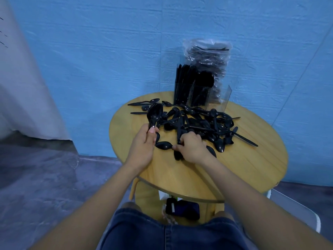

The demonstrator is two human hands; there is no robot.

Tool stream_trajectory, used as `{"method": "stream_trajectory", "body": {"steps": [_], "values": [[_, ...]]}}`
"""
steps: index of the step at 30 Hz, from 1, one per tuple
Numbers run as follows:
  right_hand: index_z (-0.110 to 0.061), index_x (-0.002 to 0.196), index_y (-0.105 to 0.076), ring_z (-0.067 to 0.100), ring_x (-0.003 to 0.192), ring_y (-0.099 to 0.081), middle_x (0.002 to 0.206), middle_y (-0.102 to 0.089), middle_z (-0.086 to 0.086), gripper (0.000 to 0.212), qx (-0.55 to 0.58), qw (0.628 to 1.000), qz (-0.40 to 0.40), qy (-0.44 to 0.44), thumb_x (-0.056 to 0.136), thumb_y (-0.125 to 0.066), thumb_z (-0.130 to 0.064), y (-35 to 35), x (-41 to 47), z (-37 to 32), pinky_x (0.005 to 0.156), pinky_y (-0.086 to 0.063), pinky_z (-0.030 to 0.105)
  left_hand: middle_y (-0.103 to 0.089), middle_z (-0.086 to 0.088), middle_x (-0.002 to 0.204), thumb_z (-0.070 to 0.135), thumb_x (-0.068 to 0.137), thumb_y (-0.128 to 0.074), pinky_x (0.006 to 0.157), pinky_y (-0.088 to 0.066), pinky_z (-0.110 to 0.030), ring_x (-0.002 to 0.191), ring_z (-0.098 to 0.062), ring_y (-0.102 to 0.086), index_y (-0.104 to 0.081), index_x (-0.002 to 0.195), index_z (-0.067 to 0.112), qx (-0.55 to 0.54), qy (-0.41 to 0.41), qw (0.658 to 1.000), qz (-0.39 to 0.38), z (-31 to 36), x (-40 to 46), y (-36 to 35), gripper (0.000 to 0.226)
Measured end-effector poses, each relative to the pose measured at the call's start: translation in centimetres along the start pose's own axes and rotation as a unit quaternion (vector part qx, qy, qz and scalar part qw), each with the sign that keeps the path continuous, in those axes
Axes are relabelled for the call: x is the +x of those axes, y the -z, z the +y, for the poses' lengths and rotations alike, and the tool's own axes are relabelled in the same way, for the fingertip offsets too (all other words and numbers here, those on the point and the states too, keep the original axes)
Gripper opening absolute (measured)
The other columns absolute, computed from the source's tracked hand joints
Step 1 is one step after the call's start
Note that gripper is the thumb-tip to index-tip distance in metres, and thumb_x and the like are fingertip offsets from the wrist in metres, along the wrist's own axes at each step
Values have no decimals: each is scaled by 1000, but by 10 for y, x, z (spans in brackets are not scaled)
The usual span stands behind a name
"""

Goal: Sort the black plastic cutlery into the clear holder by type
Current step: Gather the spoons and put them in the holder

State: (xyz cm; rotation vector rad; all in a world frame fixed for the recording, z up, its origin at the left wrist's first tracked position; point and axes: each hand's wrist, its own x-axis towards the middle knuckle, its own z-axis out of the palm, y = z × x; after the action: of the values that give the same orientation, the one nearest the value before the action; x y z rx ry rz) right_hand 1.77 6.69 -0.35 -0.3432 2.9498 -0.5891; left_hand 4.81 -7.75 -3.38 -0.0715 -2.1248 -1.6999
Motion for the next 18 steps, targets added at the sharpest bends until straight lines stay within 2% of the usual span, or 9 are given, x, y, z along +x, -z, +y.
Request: {"method": "stream_trajectory", "body": {"steps": [2, 4, 9, 11, 13, 15, 18], "values": [[-16, 65, -38, 31, 109, -48, 96, -45, 6, 38, -5, 1000, -12, 0, 92, -59, -32, 2, 2, -2, 93, -35, 43, -41, 7, 66, 23, 102, -31, 53, -33, -18, 52, -1, -37, -51, 90, 21, 6, 0, 1000, 2, 0, -1, 0, 24], [-14, 70, -45, 30, 107, -50, 95, -49, 5, 30, -11, 1000, -22, 5, 90, -62, -29, 4, 3, -5, 92, -35, 42, -41, 7, 66, 23, 102, -31, 54, -33, -17, 53, 0, -38, -51, 92, 20, 11, -1, 1000, 3, 0, -1, 0, 23], [-10, 92, -55, 31, 113, -46, 113, -52, 10, 18, -57, 997, -52, 30, 93, -57, -28, 4, 4, -11, 95, -34, 43, -41, 7, 66, 24, 102, -31, 54, -33, -19, 53, 1, -37, -51, 93, 21, 19, 3, 1000, 0, 1, -1, 0, 22], [-11, 93, -53, 31, 110, -48, 106, -53, 9, 16, -59, 996, -54, 35, 94, -55, -27, 7, 4, -11, 95, -36, 42, -41, 7, 66, 24, 102, -31, 53, -33, -18, 53, 1, -37, -51, 93, 21, 23, 1, 1000, -1, 2, -2, 0, 22], [-12, 92, -48, 25, 95, -53, 87, -50, 1, 13, 2, 999, -26, 38, 95, -54, -23, 14, 3, -8, 84, -43, 35, -42, 6, 67, 24, 102, -31, 53, -33, -17, 53, 1, -38, -51, 93, 19, 23, -1, 1000, 2, 3, -2, 0, 22], [-12, 93, -48, 15, 79, -51, 80, -47, -4, 9, 122, 992, 23, 37, 96, -53, -18, 23, 3, -4, 65, -40, 24, -42, 6, 67, 24, 102, -31, 51, -34, -13, 53, 1, -39, -52, 94, 16, 18, 6, 1000, 11, 4, -1, 0, 23], [-9, 93, -58, 11, 73, -52, 78, -54, -3, 3, 339, 937, 77, 27, 94, -56, -10, 37, 4, 1, 59, -36, 18, -42, 4, 68, 22, 102, -31, 51, -34, -13, 56, -2, -38, -51, 93, 13, 4, 23, 1000, 15, 7, 2, 0, 23]]}}
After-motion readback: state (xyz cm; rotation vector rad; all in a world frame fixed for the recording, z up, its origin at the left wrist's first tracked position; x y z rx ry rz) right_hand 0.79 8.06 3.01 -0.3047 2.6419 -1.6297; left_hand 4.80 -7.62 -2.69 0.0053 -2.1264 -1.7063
